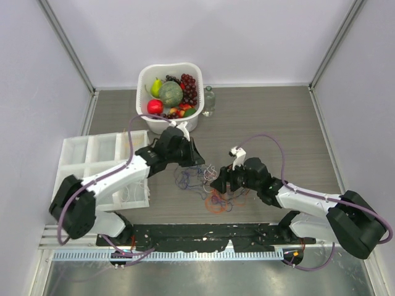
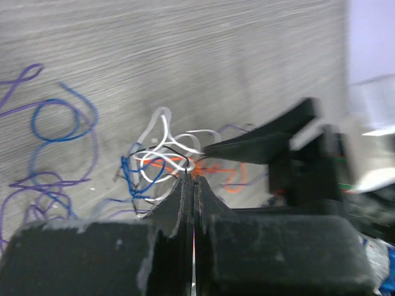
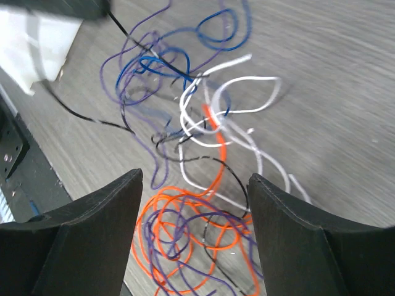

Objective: Untangle the cables

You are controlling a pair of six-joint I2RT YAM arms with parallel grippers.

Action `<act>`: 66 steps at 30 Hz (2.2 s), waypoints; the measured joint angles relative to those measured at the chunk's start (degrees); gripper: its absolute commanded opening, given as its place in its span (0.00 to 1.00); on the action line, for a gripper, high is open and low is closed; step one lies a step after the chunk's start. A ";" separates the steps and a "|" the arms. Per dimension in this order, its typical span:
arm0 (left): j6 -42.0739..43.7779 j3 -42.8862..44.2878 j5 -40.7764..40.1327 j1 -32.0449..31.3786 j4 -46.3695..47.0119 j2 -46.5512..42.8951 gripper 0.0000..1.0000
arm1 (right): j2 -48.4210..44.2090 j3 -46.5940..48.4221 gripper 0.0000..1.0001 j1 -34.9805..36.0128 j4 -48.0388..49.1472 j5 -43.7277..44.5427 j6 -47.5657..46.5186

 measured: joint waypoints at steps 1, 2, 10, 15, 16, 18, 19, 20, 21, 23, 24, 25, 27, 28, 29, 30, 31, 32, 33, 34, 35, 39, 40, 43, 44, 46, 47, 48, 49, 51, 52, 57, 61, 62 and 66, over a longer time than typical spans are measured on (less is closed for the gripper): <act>0.09 0.00 0.98 0.00 0.00 -2.19 0.00 | -0.02 0.00 0.75 1.14 0.15 0.48 -0.33; 0.13 0.00 2.27 0.00 -0.02 -5.01 0.00 | -0.02 0.07 0.75 3.06 0.24 1.33 -0.70; 1.62 7.58 9.31 0.00 -6.51 -17.05 0.00 | -0.55 7.87 0.74 14.25 -2.21 15.13 -3.43; 1.60 13.90 12.92 0.00 -9.31 -20.17 0.00 | -0.39 15.15 0.67 14.36 0.11 21.27 -4.52; 1.51 14.86 13.73 0.00 -9.31 -20.63 0.00 | -0.11 15.89 0.66 14.38 1.22 21.29 -4.52; 1.16 16.65 15.26 0.00 -9.25 -21.03 0.00 | 0.92 16.61 0.60 14.47 3.74 21.29 -4.39; 0.92 17.79 16.22 0.00 -9.18 -21.03 0.00 | 1.81 16.76 0.56 14.49 5.09 21.44 -4.24; 0.55 19.02 17.07 0.00 -9.18 -20.96 0.00 | 2.95 16.76 0.54 14.49 6.19 21.92 -3.80; 0.28 20.50 17.77 0.00 -9.40 -20.85 0.00 | 4.26 16.76 0.50 14.49 6.78 22.60 -3.32; 0.11 24.74 18.88 -0.02 -9.90 -20.48 0.00 | 7.17 16.57 0.45 14.49 7.34 24.65 -1.95; 0.28 27.45 18.99 0.00 -10.29 -20.35 0.00 | 8.50 15.98 0.43 14.38 7.87 25.68 -1.31; 0.63 30.64 18.93 0.00 -10.86 -20.22 0.00 | 9.57 15.08 0.40 14.16 8.13 26.62 -0.46; 2.32 39.04 18.03 0.00 -13.00 -19.96 0.00 | 11.34 12.85 0.36 13.07 8.26 27.76 1.46; 3.39 42.42 17.31 0.00 -13.51 -19.93 0.00 | 12.00 11.72 0.36 12.11 8.17 28.11 2.45; 4.76 47.15 16.04 0.00 -14.93 -19.91 0.00 | 12.55 10.51 0.36 10.80 7.80 28.33 3.69; 6.08 51.67 14.38 0.00 -15.87 -19.89 0.00 | 12.85 9.40 0.36 9.29 7.41 28.57 4.79; 7.41 56.11 12.48 0.00 -16.98 -19.89 0.00 | 12.96 8.33 0.37 7.48 7.30 28.59 5.84; 8.70 60.11 10.56 0.00 -17.73 -19.91 0.00 | 12.96 7.48 0.37 5.79 7.13 28.57 6.75; 9.86 63.71 8.70 0.00 -18.27 -19.89 0.00 | 12.96 6.86 0.37 4.04 6.73 28.39 7.67; 10.88 66.10 7.28 0.00 -18.49 -19.82 0.00 | 12.98 6.58 0.38 2.71 6.29 28.13 8.28; 12.04 68.74 5.57 0.00 -19.02 -20.00 0.00 | 12.98 6.36 0.37 1.16 5.75 27.87 9.01; 15.04 74.14 1.03 0.00 -19.34 -22.05 0.00 | 12.94 5.49 0.38 -2.67 5.22 27.41 10.69; 15.37 73.99 0.39 0.00 -19.34 -22.47 0.00 | 12.94 5.33 0.38 -3.39 4.76 27.45 11.10; 16.44 71.58 -1.90 0.00 -20.22 -23.50 0.00 | 12.83 5.31 0.45 -6.64 2.51 26.97 12.15; 16.68 70.18 -2.62 0.00 -20.74 -23.56 0.00 | 12.83 5.31 0.47 -8.44 1.55 26.95 12.35; 16.81 67.47 -3.48 0.00 -21.99 -23.54 0.00 | 12.74 5.46 0.54 -11.26 -0.79 27.02 12.57; 16.85 66.01 -3.82 0.00 -22.91 -23.47 0.00 | 12.59 5.73 0.59 -12.28 -2.27 27.04 12.28; 16.87 64.48 -4.02 0.00 -24.17 -23.41 0.00 | 12.11 6.40 0.64 -12.72 -4.55 27.04 11.52; 16.87 63.32 -4.17 0.00 -25.35 -23.39 0.00 | 11.26 6.99 0.68 -12.17 -6.05 26.73 10.75; 16.94 60.98 -4.59 0.00 -27.12 -23.80 0.00 | 8.61 8.72 0.72 -9.05 -8.85 26.93 8.52; 16.96 59.56 -4.85 0.00 -27.89 -24.28 0.00 | 7.17 10.10 0.72 -6.80 -10.05 26.88 7.30; 16.96 52.30 -5.81 0.00 -32.06 -27.04 0.00 | 6.29 20.17 0.64 1.31 -10.84 24.63 4.28; 16.90 46.97 -6.86 0.00 -35.23 -29.94 0.00 | 14.45 24.92 0.36 2.58 -2.73 17.20 7.76; 16.92 46.40 -7.02 0.00 -36.09 -30.32 0.00 | 18.80 26.64 0.35 3.04 -1.14 15.56 9.25; 16.74 45.35 -7.02 0.00 -37.44 -32.06 0.00 | 34.82 32.68 0.27 6.54 3.08 10.75 14.01</act>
